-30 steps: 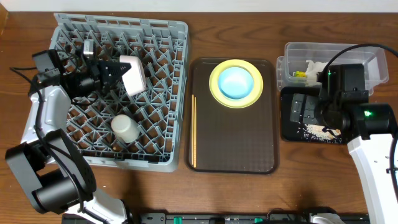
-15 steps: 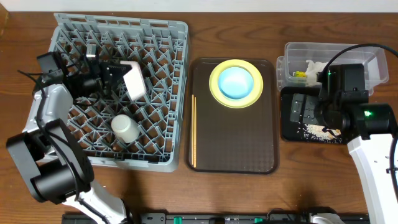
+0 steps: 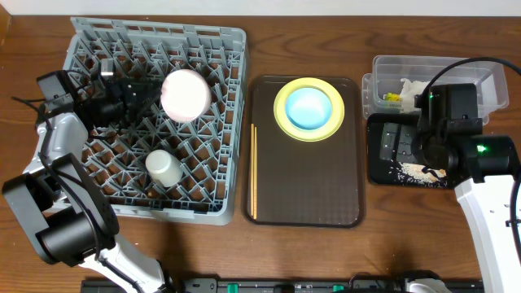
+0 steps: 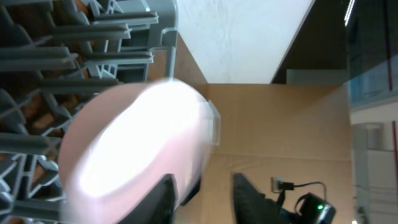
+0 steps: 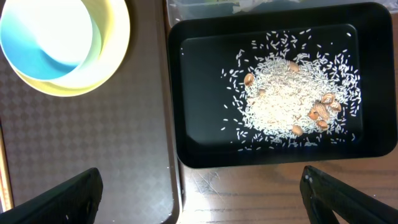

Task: Sort waste into correct bins and load items into the dishwasher
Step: 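Set the pink bowl upright in the back row of the rack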

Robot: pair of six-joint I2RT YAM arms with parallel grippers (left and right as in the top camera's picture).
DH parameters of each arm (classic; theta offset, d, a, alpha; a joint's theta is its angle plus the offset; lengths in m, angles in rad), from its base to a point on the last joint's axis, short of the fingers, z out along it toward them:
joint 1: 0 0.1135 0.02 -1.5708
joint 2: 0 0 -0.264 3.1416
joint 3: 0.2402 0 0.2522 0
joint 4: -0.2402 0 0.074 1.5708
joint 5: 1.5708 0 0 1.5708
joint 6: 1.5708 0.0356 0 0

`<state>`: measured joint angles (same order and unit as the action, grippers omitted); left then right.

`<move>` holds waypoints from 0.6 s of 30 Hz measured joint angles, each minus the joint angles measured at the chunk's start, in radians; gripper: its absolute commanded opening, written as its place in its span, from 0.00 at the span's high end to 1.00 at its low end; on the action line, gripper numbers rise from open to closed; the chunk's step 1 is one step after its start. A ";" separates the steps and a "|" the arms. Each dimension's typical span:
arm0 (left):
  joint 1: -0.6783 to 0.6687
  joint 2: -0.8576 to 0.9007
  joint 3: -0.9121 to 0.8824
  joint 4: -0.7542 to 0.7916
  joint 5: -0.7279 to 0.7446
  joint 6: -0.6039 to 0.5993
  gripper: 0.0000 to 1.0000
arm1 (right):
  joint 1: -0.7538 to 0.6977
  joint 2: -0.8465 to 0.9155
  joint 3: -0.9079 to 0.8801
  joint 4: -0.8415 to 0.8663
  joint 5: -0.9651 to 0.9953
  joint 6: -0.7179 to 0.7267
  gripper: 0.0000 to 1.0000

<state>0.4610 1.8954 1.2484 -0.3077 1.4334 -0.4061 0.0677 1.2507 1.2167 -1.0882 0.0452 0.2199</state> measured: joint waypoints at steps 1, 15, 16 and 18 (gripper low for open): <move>0.000 0.000 0.000 0.000 -0.001 -0.001 0.76 | 0.000 0.000 0.000 0.000 0.000 0.000 0.01; -0.046 -0.129 -0.008 -0.007 -0.139 0.013 0.63 | 0.000 0.000 0.000 0.000 0.000 0.000 0.01; -0.059 -0.167 -0.008 -0.006 -0.169 0.014 0.61 | 0.000 0.000 0.000 0.000 0.000 0.000 0.01; -0.093 -0.254 -0.008 -0.010 -0.241 0.018 0.51 | 0.000 0.000 0.000 0.000 0.000 0.000 0.01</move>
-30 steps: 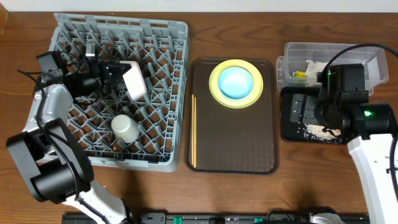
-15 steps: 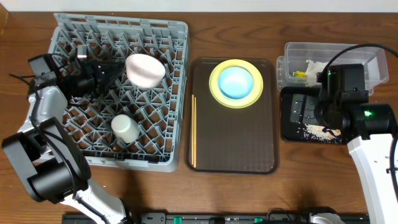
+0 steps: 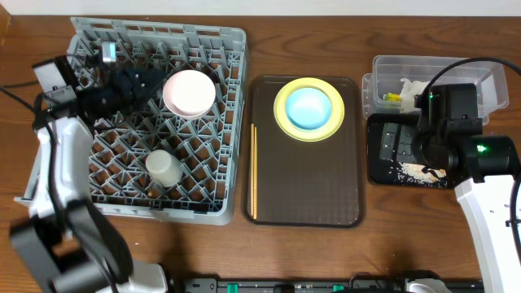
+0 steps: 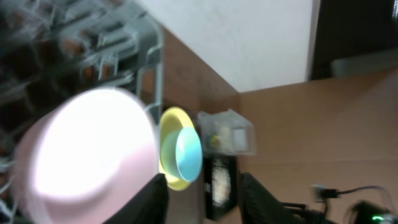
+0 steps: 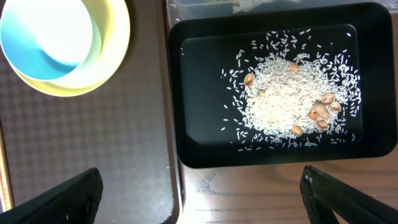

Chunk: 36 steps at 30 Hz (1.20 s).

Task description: Sort waste into correct bins and load items into the dishwasher

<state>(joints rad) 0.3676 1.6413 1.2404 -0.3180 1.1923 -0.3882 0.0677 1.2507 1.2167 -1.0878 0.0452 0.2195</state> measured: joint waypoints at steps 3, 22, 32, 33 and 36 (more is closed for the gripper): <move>-0.079 -0.112 0.000 -0.037 -0.146 0.015 0.45 | 0.000 0.000 0.000 0.002 0.000 0.000 0.01; -0.663 -0.033 0.002 -0.166 -1.223 0.305 0.44 | 0.000 0.000 0.000 0.001 0.000 0.000 0.01; -0.661 -0.011 0.002 -0.212 -1.319 0.318 0.53 | 0.000 0.000 0.000 0.000 0.000 0.000 0.01; -0.661 -0.007 0.002 -0.217 -1.323 0.319 0.54 | 0.000 0.000 0.000 0.000 0.000 0.000 0.01; -0.661 0.017 0.002 -0.223 -1.328 0.318 0.65 | 0.000 0.000 0.000 0.000 -0.001 0.000 0.01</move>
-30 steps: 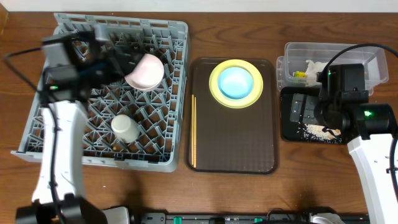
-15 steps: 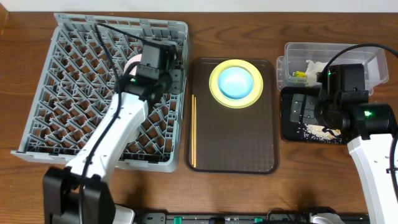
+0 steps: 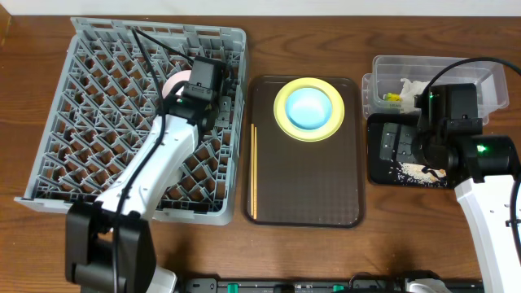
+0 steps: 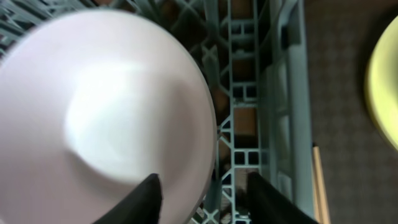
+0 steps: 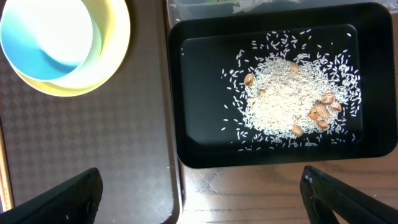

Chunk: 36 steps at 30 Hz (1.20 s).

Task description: Sort waste into correct bins and load items into the dishwasher

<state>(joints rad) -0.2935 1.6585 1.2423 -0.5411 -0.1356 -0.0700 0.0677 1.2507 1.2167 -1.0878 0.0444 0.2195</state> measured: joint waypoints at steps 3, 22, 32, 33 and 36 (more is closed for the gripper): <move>0.000 0.037 -0.001 -0.003 -0.003 -0.002 0.78 | 0.000 0.000 0.000 0.000 0.000 0.000 0.01; 0.000 -0.159 -0.005 0.016 -0.006 0.013 0.94 | 0.000 0.000 0.000 0.000 -0.003 0.000 0.01; 0.154 -0.279 -0.005 0.078 0.381 -0.060 0.94 | 0.000 0.000 0.000 0.000 -0.003 0.000 0.01; 0.188 -0.276 -0.005 0.078 0.446 -0.065 0.94 | 0.000 0.000 0.000 0.000 -0.003 0.000 0.01; 0.300 -0.262 -0.005 0.083 0.650 -0.080 0.94 | 0.000 0.000 0.000 0.000 -0.003 0.000 0.01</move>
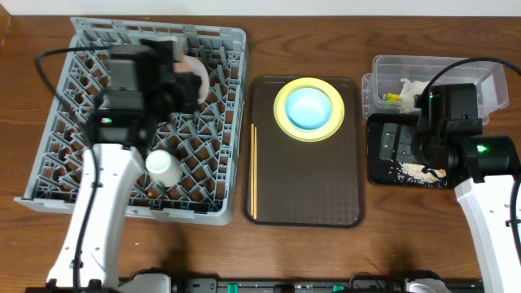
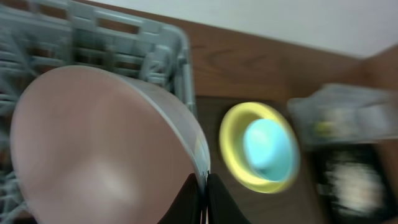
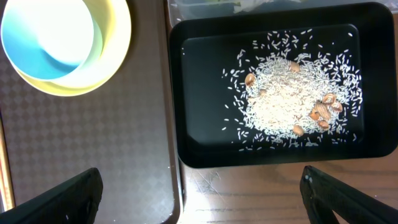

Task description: Sort waste into correct bins and load items into the dishwasher

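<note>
My left gripper (image 2: 203, 200) is shut on the rim of a pink bowl (image 2: 106, 140). It holds the bowl tilted over the back of the grey dishwasher rack (image 1: 220, 207), where the bowl (image 1: 196, 68) shows beside the gripper (image 1: 177, 77). A white cup (image 1: 163, 168) lies in the rack. A blue bowl (image 1: 309, 107) sits in a yellow plate (image 1: 285, 124) on the brown tray (image 1: 309, 191), with chopsticks (image 1: 254, 172) along the tray's left side. My right gripper (image 3: 202, 196) hangs open over the near edge of the black bin (image 3: 202, 93), which holds rice and nuts (image 3: 283, 102).
A clear plastic bin (image 1: 407, 69) with paper scraps stands behind the black bin at the right. The tray lies between the rack and the bins. Bare wooden table runs along the front edge.
My left gripper's jaws stood apart around the pink bowl's rim low in the rack; now they are shut on the rim and the bowl is tilted up. The right arm has not moved.
The left gripper was reaching across the rack from the far left with the pink bowl's rim between open jaws. It then stood over the rack's back right part, still open at the bowl. Now it grips the rim. The right gripper stayed open over the black bin.
</note>
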Robot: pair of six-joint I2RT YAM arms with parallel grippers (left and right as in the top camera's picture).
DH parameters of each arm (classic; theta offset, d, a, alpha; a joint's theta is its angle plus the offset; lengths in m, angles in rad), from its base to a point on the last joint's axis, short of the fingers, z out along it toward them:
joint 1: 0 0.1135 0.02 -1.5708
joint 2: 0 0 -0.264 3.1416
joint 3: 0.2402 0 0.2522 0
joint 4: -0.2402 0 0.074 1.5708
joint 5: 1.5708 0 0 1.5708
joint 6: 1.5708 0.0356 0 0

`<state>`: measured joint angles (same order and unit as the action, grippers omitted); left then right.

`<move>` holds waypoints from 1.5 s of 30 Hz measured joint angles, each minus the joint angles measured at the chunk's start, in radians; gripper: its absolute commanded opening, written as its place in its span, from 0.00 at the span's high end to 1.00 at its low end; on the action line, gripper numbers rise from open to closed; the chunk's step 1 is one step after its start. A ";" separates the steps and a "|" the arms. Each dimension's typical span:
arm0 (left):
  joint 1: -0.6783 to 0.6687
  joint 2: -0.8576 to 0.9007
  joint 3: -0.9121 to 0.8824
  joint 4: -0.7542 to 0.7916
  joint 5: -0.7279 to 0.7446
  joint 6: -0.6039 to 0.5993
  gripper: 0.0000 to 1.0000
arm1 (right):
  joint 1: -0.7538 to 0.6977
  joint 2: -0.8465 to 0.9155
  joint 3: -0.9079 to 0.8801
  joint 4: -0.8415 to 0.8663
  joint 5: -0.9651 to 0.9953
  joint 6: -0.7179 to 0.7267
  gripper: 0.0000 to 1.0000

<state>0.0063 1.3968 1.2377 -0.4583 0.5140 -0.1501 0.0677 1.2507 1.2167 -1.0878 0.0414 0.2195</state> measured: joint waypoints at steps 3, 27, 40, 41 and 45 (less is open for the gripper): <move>0.116 0.032 0.000 0.022 0.229 -0.009 0.94 | 0.000 0.000 0.000 0.000 0.000 0.000 0.01; 0.432 0.480 0.000 0.103 1.048 -0.034 0.94 | 0.000 0.000 0.000 0.000 0.000 0.000 0.01; 0.432 0.481 0.000 0.108 1.052 -0.293 0.94 | 0.000 0.000 0.000 0.000 0.000 0.000 0.01; 0.432 0.481 0.000 0.109 1.054 -0.316 0.94 | 0.000 0.000 0.000 0.000 0.000 0.000 0.01; 0.432 0.481 0.000 0.115 1.055 -0.390 0.94 | 0.000 0.000 0.000 0.000 0.000 0.000 0.01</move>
<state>0.4381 1.8782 1.2373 -0.3431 1.5688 -0.5400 0.0677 1.2507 1.2167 -1.0882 0.0414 0.2195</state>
